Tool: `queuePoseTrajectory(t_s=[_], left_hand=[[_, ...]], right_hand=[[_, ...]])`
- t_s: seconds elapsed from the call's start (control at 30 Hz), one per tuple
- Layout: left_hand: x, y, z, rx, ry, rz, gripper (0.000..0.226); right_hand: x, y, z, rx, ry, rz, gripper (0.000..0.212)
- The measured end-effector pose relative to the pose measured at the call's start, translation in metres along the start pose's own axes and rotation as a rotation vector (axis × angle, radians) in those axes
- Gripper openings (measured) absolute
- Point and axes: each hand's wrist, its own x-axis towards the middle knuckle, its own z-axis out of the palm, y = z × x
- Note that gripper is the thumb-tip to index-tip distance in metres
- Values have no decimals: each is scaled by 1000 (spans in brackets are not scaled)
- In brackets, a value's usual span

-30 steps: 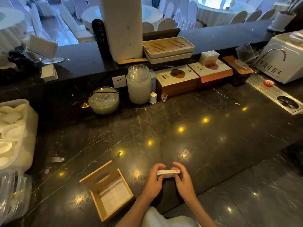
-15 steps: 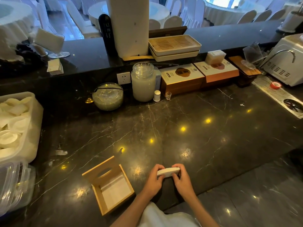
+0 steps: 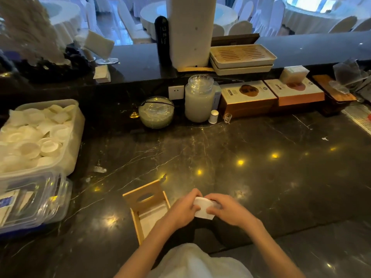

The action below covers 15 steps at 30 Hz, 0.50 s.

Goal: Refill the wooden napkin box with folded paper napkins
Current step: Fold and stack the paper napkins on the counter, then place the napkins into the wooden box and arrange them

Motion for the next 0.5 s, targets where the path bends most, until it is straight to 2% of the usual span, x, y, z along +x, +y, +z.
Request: queuePoseTrajectory(t_s=[0.07, 0.13, 0.17, 0.27, 0.3, 0.37, 0.43, 0.5], left_hand=[[-17, -2, -19, -53, 107, -52, 18], [-43, -11, -34, -18, 316, -111, 10], [-59, -17, -39, 8, 441, -146, 4], [-100, -54, -45, -89, 773, -301, 5], [-109, -69, -44, -167, 788, -395, 6], [-117, -91, -44, -360, 636, -529, 36], [-117, -95, -39, -578, 476, -508, 49], [-114, -86, -35, -649, 433, -439, 46]], right_hand=[[11, -20, -3, 30, -33, -26, 19], [18, -32, -3, 138, -60, -13, 14], [20, -35, 0, 264, -85, 18, 16], [25, -38, 18, 873, -189, 140, 36], [26, -38, 26, 1033, -212, 157, 40], [30, -41, 46, 1260, -243, 181, 49], [31, -45, 61, 1391, -270, 206, 61], [30, -47, 69, 1391, -281, 215, 62]])
